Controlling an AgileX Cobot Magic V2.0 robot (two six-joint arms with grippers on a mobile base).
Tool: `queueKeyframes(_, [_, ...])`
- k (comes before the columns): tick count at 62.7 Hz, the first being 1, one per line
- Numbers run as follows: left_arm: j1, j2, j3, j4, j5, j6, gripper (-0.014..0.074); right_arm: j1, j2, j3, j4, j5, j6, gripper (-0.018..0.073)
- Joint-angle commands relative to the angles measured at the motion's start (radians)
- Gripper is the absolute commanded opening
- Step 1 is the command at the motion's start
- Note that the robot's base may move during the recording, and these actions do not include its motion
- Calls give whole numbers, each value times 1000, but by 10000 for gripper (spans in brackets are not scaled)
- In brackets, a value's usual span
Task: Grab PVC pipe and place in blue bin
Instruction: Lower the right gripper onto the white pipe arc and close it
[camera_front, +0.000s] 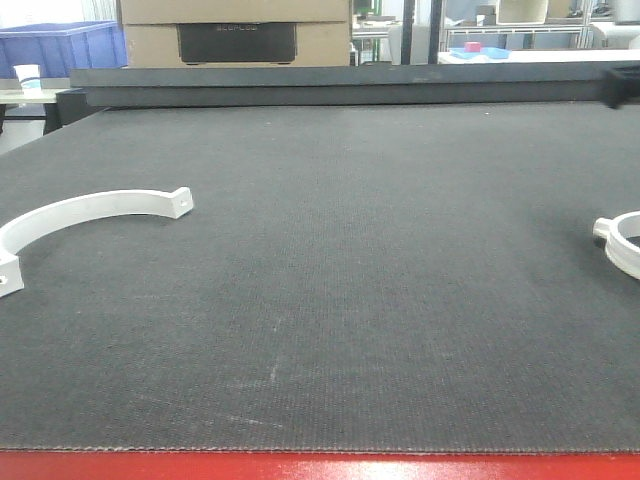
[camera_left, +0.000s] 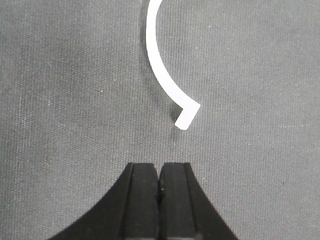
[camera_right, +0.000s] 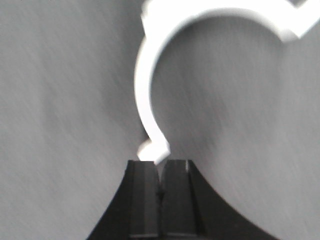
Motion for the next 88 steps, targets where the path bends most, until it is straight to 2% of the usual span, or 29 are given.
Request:
queueKeyframes(1, [5, 2, -7, -13, -5, -1, -111, 9, 43, -51, -14, 2, 19, -141])
queueKeyframes(20, [5, 2, -7, -14, -10, -1, -111, 9, 187, -155, -11, 34, 19, -120])
queueKeyframes(26, [5, 2, -7, -14, -11, -1, -111, 9, 212, -156, -11, 34, 19, -11])
queueKeyframes(34, [5, 2, -7, -14, -17, -1, -111, 9, 251, -156, -11, 25, 19, 188])
queueKeyframes(38, [5, 2, -7, -14, -19, -1, -111, 9, 272, -156, -1, 23, 19, 248])
queueKeyframes(41, [5, 2, -7, -14, -19, -1, -111, 9, 286, -156, 7, 23, 19, 259])
queueKeyframes(55, [5, 2, -7, -14, -19, -1, -111, 9, 312, -156, 8, 11, 19, 198])
queueKeyframes(60, [5, 2, -7, -14, -19, -1, -111, 9, 312, -156, 8, 11, 19, 149])
queueKeyframes(63, [5, 2, -7, -14, -19, -1, -111, 9, 312, -156, 8, 11, 19, 76])
queueKeyframes(70, [5, 2, -7, -15, -27, -1, -111, 9, 312, -156, 8, 11, 19, -160])
queueKeyframes(88, [5, 6, -27, -74, -32, -1, -111, 9, 235, -160, 8, 46, 19, -158])
